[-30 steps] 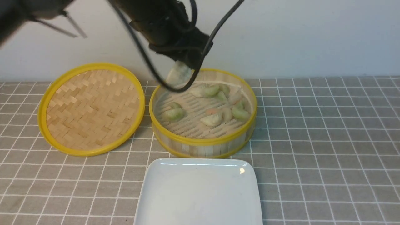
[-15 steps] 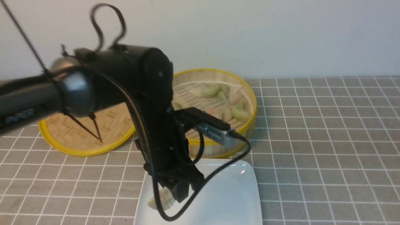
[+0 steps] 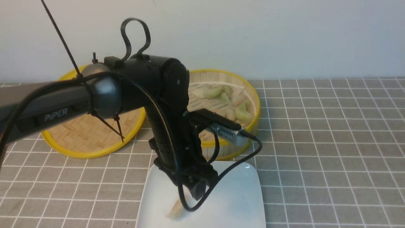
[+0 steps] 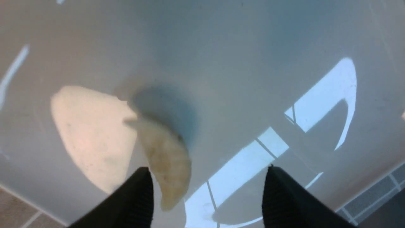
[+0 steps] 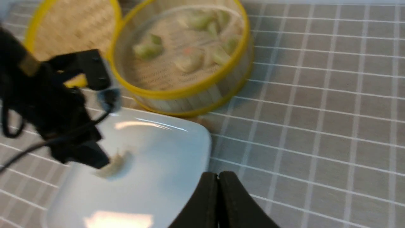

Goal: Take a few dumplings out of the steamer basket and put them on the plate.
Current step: Use the right arm to grab a dumpling from inside the steamer

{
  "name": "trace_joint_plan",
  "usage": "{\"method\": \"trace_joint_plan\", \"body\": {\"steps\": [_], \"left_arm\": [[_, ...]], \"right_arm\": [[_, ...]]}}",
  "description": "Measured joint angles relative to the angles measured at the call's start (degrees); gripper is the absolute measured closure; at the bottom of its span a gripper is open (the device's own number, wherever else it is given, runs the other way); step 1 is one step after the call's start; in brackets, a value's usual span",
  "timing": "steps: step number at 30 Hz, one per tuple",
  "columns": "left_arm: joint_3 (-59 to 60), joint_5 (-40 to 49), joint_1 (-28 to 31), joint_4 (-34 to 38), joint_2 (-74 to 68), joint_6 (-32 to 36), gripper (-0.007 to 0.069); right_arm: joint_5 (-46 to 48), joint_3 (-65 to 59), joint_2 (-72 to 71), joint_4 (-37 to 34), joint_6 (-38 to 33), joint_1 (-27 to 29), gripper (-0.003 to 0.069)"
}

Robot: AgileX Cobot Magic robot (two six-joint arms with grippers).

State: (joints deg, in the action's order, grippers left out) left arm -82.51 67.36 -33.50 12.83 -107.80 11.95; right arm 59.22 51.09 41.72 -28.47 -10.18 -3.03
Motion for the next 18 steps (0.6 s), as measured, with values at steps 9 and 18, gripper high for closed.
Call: {"method": "trace_joint_plan", "body": {"steps": [9, 18], "left_arm": [[-1.06, 1.91, 2.24, -4.67, 15.52, -3.77, 0.062], [9.8, -0.23, 2.77, -3.19, 42.38, -7.98, 0.0629]], "right_arm": [[4.27, 12.53, 22.32, -9.22, -7.26, -1.71, 0.0671], [6.91, 39.55, 55.99, 4.1, -5.61, -14.16, 0.0656]]}}
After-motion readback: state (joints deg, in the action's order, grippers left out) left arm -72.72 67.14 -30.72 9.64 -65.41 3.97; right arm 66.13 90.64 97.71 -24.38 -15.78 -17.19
